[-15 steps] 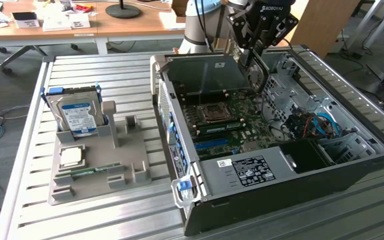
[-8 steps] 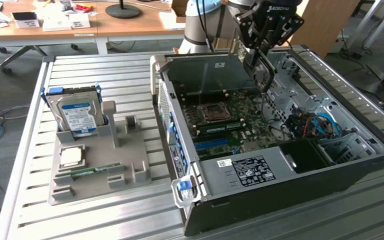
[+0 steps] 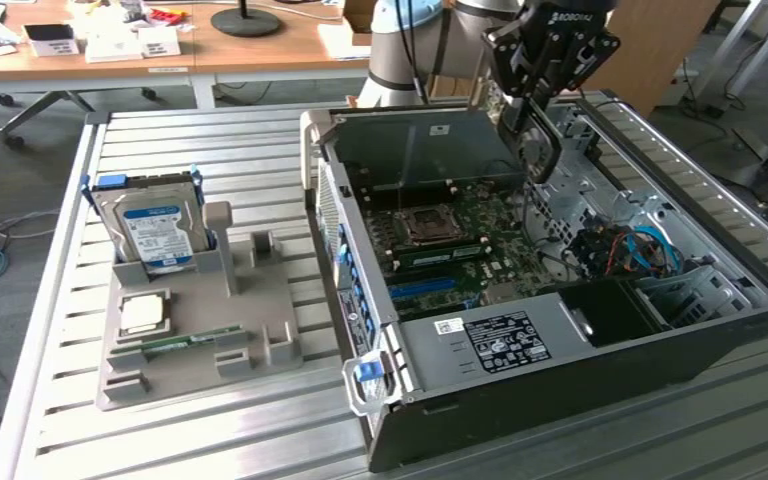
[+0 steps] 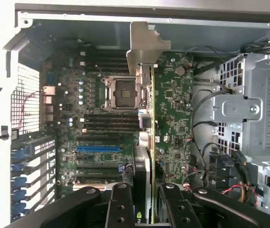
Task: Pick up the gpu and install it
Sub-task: 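Pick up the gpu and move the gpu toward the slot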
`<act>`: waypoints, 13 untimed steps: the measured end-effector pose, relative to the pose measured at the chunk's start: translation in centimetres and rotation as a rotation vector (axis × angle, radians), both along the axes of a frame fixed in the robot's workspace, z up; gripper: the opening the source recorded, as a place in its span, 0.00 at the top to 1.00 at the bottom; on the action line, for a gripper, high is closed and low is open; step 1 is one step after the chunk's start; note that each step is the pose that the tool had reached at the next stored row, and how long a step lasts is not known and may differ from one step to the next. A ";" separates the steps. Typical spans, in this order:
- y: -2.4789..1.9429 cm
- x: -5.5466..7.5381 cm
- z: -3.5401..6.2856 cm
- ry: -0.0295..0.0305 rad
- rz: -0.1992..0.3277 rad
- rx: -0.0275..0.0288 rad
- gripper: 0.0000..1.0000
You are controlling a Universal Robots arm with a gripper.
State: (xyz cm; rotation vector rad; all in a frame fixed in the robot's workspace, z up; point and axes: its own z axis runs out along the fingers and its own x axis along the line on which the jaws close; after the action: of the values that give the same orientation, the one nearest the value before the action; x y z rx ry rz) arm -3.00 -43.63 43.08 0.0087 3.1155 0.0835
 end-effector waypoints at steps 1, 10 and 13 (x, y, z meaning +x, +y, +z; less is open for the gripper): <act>0.00 0.2 0.00 0.0000 0.000 -0.0001 0.73; 0.01 2.1 0.00 0.0003 0.000 0.0002 0.73; 0.03 2.8 0.00 0.0004 0.000 0.0004 0.73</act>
State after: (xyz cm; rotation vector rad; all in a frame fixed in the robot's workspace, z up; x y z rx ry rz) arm -0.24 -43.60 43.07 0.0088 3.1159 0.0842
